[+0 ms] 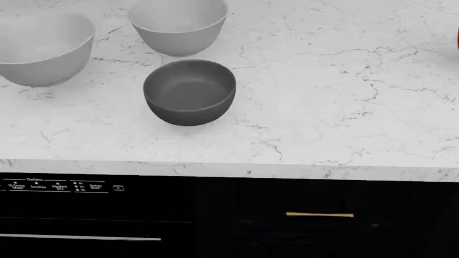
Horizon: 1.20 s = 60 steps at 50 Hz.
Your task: Stack the bowls from largest to smallest.
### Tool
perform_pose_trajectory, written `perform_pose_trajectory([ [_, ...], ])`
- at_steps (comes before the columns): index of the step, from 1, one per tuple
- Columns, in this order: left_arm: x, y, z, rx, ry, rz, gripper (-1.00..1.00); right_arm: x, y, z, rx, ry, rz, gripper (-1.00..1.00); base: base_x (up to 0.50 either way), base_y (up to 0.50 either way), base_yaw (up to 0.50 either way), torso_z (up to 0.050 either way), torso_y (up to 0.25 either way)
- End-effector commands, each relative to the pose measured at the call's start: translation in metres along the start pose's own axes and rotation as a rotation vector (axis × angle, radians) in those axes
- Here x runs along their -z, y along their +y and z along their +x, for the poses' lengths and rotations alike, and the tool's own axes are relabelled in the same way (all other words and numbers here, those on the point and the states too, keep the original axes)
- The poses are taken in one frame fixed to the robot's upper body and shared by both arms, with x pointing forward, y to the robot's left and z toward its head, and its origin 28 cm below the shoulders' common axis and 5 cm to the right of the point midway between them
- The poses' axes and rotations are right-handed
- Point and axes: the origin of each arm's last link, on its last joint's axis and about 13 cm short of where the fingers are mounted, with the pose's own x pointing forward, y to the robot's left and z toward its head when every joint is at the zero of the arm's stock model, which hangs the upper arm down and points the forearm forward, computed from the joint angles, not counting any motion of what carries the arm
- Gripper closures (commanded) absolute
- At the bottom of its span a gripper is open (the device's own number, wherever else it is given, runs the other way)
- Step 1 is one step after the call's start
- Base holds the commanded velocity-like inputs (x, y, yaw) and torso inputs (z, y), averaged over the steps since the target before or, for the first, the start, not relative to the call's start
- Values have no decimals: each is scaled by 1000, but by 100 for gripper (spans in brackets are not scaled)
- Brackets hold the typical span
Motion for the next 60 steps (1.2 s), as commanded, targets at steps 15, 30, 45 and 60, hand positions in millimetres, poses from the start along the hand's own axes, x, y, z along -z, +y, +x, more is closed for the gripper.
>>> perform_pose_trajectory([
  [15,1,2,1,-10,18,1,-100,2,-1,-1,5,3,-16,-100,0,0,0,0,0],
  [30,0,2,0,24,-15,-21,-100,2,-1,-1,7,-17,-34,-100,0,0,0,25,0],
  [45,0,2,-1,28,2,-9,-100,2,-2,-1,12,-9,-35,-100,0,0,0,50,0],
  [60,0,2,0,31,10,-9,-100,2,-2,-1,14,0,-37,-100,0,0,0,50,0],
])
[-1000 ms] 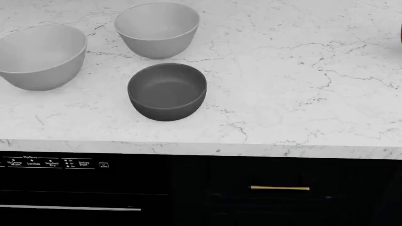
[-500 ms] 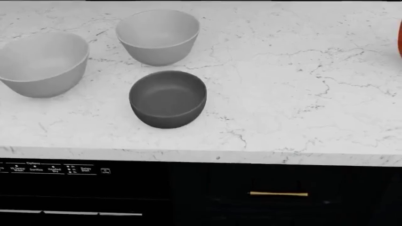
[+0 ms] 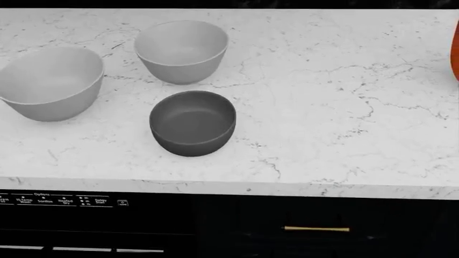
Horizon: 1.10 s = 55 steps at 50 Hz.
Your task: Stack the bowls from largest to smallest.
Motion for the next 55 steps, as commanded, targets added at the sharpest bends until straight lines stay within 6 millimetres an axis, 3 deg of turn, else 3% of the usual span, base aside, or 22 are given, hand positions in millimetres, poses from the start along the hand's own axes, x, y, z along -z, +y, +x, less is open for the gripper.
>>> perform_pose_trajectory([
  [1,0,0,0,3,7,0,-100,0,0,0,1,7,-2,-100,0,0,0,50,0],
  [5,3,-2,0,13,46,51,-100,-1,-2,0,11,18,74,-100,0,0,0,32,0],
  [10,1,0,1,-15,33,27,-100,-1,0,-1,-21,-6,35,-100,1,59,0,0,0],
  [34,3,0,2,-17,36,33,-100,-1,-1,0,-2,-9,17,-100,103,490,0,0,0],
  [37,1,-2,2,-29,43,55,-100,-10,1,0,-3,-19,-42,-100,0,0,0,0,0],
  [41,-27,-1,3,-20,47,0,-100,-35,-4,4,-8,9,5,-100,0,0,0,0,0],
  [43,-61,-5,-4,10,-27,22,-100,-65,-10,0,1,-16,24,-100,0,0,0,0,0],
  [46,-93,-6,-13,29,-52,22,-100,-96,-16,-9,16,-65,-4,-100,0,0,0,0,0],
  [49,-120,-4,-20,32,-79,32,-100,-114,-18,-14,20,-79,-2,-100,0,0,0,0,0],
  [50,-120,-4,-21,32,-79,32,-100,-118,-18,-16,25,-85,-1,-100,0,0,0,0,0],
  [51,-141,-1,-24,18,-100,6,-100,-131,-21,-20,30,-107,14,-100,0,0,0,0,0],
  [55,-155,5,-30,17,-103,-11,-100,-145,-24,-27,3,-107,52,-100,0,0,0,0,0],
])
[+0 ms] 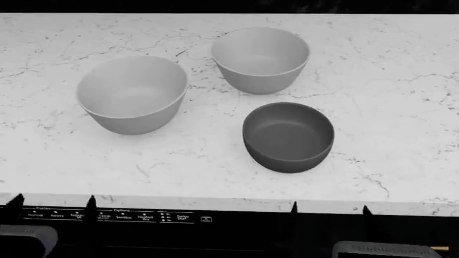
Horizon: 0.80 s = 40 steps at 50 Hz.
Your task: Stack the bowls from largest to smallest.
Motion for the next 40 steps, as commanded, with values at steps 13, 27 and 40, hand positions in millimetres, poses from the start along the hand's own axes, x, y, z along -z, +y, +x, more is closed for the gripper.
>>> perform_pose_trajectory([
  [13,-88,35,-38,-23,-76,5,-100,-67,-19,-27,-11,-111,-19,-100,279,0,0,0,0],
  [27,-94,41,-41,-42,-80,22,-100,-77,-21,-32,-8,-130,-37,-100,485,0,0,0,0],
  [40,-96,46,-43,-60,-79,35,-100,-76,-21,-33,-17,-120,-30,-100,438,0,0,0,0],
])
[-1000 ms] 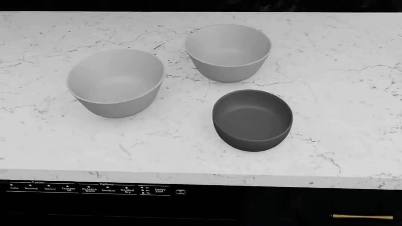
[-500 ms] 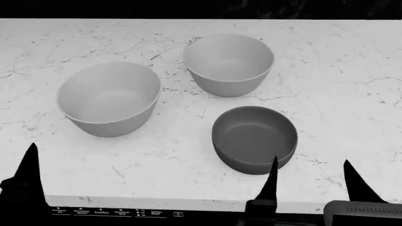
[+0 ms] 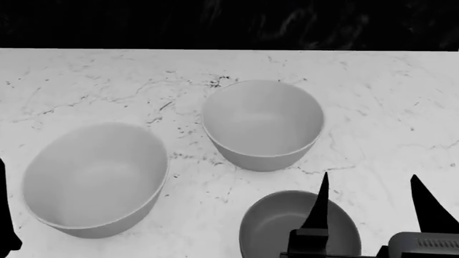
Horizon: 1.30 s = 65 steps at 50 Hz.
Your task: Stack the bowls from largest to smallest.
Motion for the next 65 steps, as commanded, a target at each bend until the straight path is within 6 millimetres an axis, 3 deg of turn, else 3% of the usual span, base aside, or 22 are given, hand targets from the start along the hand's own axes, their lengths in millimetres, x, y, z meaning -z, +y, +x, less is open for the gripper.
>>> perform_pose_trajectory([
  [1,-5,7,-3,-23,-5,18,-100,-3,0,-2,-7,0,-4,-100,406,0,0,0,0],
  [10,-9,14,-5,-48,-9,25,-100,-5,2,-4,-37,48,19,-100,133,0,0,0,2],
  [18,-6,21,-6,-70,1,24,-100,-21,-1,19,-58,68,66,-100,0,0,0,0,0],
  [20,-7,21,-7,-69,3,27,-100,-23,1,27,-139,102,-14,-100,0,0,0,0,0],
  [25,-7,22,-7,-72,5,29,-100,-41,-5,59,-92,146,106,-100,0,0,0,0,0],
  [27,-7,22,-7,-71,8,32,-100,-46,-4,68,-109,164,80,-100,0,0,0,0,0],
  [28,-7,22,-8,-69,10,34,-100,-49,-4,88,-108,238,149,-100,0,0,0,0,0],
  [35,-5,23,-7,-65,18,36,-100,-67,-8,152,-165,494,63,-100,0,0,0,0,0],
  [39,-8,18,-8,-57,7,79,-100,-63,-8,180,-148,654,32,-100,0,0,0,0,0],
  [45,-6,17,-6,-36,12,64,-100,-73,-4,214,-156,820,28,-100,0,0,0,0,0],
  [52,-10,22,-8,-50,1,56,-100,-59,4,233,-117,879,-3,-100,0,0,0,0,0],
  [65,-9,21,-8,-46,2,59,-100,-37,-8,237,-29,913,-38,-100,0,0,0,0,0],
])
